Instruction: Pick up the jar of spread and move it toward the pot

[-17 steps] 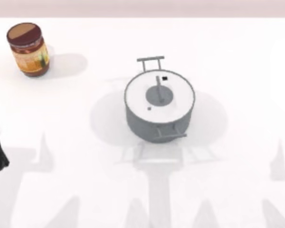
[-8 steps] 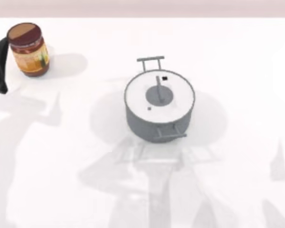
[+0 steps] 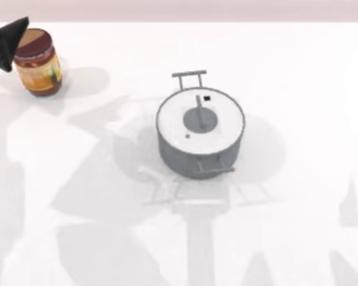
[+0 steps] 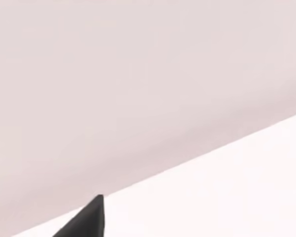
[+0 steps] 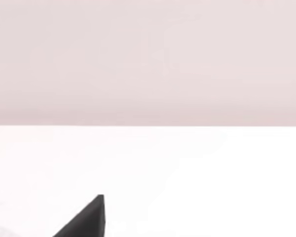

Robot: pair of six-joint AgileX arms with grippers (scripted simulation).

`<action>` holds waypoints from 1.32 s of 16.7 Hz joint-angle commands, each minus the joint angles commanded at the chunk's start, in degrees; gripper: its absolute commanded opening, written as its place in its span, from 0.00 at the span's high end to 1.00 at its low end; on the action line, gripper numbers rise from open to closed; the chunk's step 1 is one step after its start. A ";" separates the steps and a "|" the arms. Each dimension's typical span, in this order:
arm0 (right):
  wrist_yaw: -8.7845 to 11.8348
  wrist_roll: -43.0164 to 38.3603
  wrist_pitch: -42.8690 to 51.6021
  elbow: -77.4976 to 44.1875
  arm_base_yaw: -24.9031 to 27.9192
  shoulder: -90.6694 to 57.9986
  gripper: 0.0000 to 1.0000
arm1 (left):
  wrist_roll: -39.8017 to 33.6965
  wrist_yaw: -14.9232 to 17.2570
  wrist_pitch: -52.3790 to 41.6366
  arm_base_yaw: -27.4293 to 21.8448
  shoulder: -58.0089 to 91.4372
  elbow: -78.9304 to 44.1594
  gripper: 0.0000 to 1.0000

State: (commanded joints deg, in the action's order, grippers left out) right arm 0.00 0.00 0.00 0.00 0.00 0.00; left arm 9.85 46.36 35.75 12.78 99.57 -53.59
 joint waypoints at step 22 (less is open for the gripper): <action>0.00 0.00 0.00 0.00 0.00 0.00 0.00 | 3.33 18.31 14.88 3.76 43.20 -24.21 0.00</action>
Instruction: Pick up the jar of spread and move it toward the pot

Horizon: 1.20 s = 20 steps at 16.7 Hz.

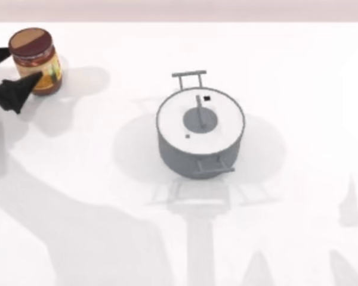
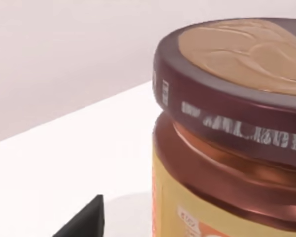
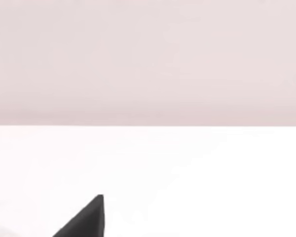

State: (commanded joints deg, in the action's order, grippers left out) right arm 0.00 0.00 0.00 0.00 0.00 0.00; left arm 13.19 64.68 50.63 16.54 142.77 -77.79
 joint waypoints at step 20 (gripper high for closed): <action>0.00 0.00 0.00 0.00 0.00 0.00 0.00 | -2.17 -3.88 -0.19 -4.01 3.44 -5.60 0.83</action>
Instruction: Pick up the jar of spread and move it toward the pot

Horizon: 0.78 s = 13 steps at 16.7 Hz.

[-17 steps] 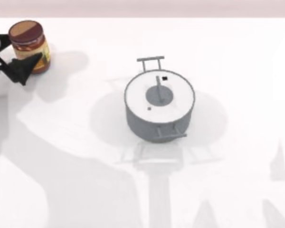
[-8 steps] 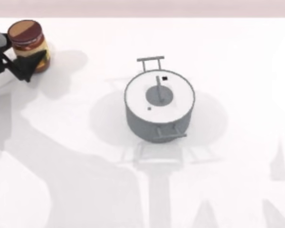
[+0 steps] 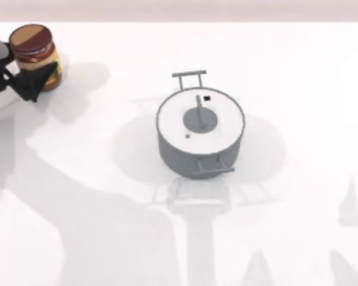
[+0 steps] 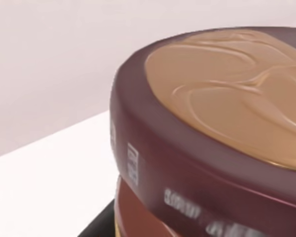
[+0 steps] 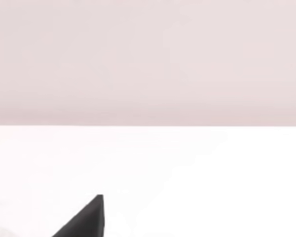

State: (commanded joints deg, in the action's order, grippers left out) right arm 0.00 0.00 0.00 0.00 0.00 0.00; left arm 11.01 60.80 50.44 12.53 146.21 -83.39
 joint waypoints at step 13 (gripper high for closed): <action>0.00 0.00 0.00 0.00 0.00 0.00 0.00 | 0.17 0.07 -0.15 0.38 -0.99 0.84 1.00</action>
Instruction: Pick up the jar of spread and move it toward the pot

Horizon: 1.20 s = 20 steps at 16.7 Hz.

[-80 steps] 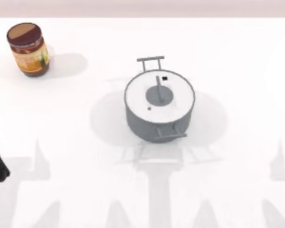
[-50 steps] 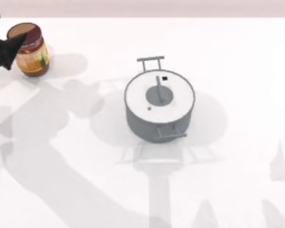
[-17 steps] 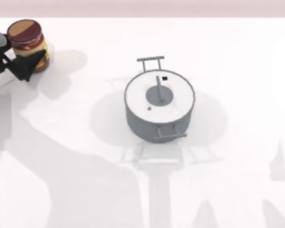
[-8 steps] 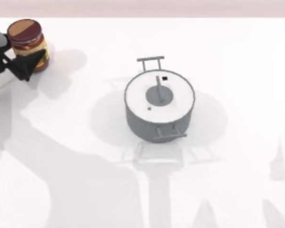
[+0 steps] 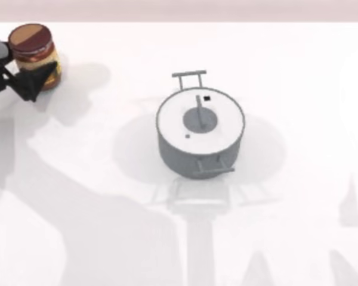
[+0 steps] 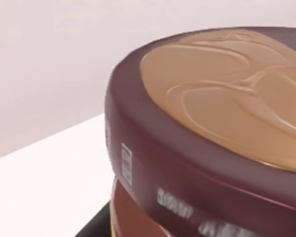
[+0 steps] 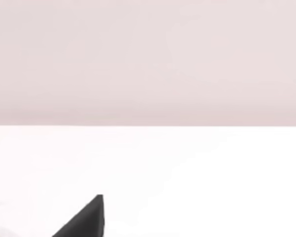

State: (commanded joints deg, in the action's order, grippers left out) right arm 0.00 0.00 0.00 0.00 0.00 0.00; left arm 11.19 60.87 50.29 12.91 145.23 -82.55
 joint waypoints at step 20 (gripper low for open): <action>0.00 0.00 0.00 0.00 0.00 0.00 0.00 | 2.10 2.69 -3.34 3.97 -29.39 28.01 1.00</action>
State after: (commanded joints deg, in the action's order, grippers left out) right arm 0.00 0.00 0.00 0.00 0.00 0.00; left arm 13.29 63.56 46.95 16.88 115.83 -54.54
